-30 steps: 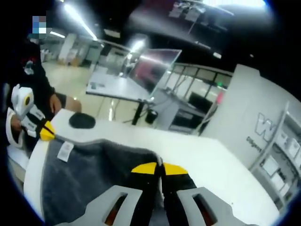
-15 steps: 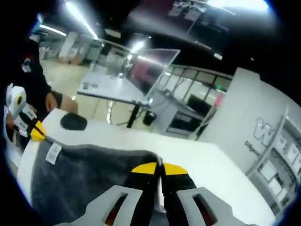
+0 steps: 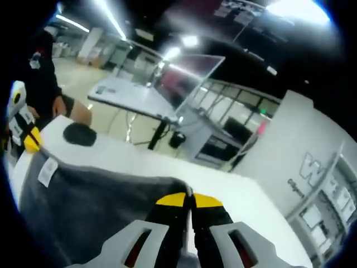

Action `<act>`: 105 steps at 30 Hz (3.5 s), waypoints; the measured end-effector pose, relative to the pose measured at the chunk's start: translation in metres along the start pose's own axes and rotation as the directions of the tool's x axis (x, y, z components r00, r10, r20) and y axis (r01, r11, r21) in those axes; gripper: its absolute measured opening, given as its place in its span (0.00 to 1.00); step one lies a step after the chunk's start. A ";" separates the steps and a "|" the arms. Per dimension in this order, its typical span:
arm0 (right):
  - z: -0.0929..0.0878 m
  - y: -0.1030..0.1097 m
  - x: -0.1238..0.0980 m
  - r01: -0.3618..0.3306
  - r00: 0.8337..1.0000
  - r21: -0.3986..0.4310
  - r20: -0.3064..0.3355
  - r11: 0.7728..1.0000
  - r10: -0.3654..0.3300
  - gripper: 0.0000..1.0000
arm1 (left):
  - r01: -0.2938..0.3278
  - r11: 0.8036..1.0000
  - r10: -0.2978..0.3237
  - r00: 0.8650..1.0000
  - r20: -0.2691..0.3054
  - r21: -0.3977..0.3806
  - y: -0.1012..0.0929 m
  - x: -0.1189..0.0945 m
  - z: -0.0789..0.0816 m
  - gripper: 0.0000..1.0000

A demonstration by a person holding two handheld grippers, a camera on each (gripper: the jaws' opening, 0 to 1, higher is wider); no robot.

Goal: Open the folded towel by lifting each exposed corner and separating the folded layers until the towel lies flat within the target outline without major curled edges

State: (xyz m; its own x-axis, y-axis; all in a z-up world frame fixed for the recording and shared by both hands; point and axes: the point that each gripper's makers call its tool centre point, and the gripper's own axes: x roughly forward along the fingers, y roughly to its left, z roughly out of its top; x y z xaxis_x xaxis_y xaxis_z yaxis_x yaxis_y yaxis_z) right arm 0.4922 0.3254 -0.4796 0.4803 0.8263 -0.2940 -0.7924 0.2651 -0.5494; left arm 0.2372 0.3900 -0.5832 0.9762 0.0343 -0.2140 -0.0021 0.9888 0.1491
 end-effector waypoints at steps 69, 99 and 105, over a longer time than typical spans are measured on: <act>-0.055 0.032 0.009 -0.102 0.987 0.153 -0.105 0.983 0.119 0.00 | -0.057 0.997 0.051 0.995 0.089 0.061 0.003 0.000 0.030 0.09; -0.076 0.100 -0.107 -0.258 0.954 0.293 -0.077 0.921 0.291 0.00 | 0.087 0.996 -0.086 0.996 -0.033 0.014 -0.026 0.060 0.039 0.01; -0.081 0.109 -0.127 -0.262 0.952 0.330 -0.062 0.907 0.298 0.00 | 0.097 0.995 -0.095 0.992 -0.077 0.017 -0.030 0.068 0.032 0.01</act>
State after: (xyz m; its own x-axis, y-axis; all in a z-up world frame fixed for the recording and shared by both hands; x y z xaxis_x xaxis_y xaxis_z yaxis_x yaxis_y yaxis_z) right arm 0.3756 0.2084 -0.5654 0.2446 0.8351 -0.4927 -0.9686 0.1877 -0.1627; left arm 0.3110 0.3577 -0.5709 0.9523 -0.0488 -0.3014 0.0960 0.9849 0.1439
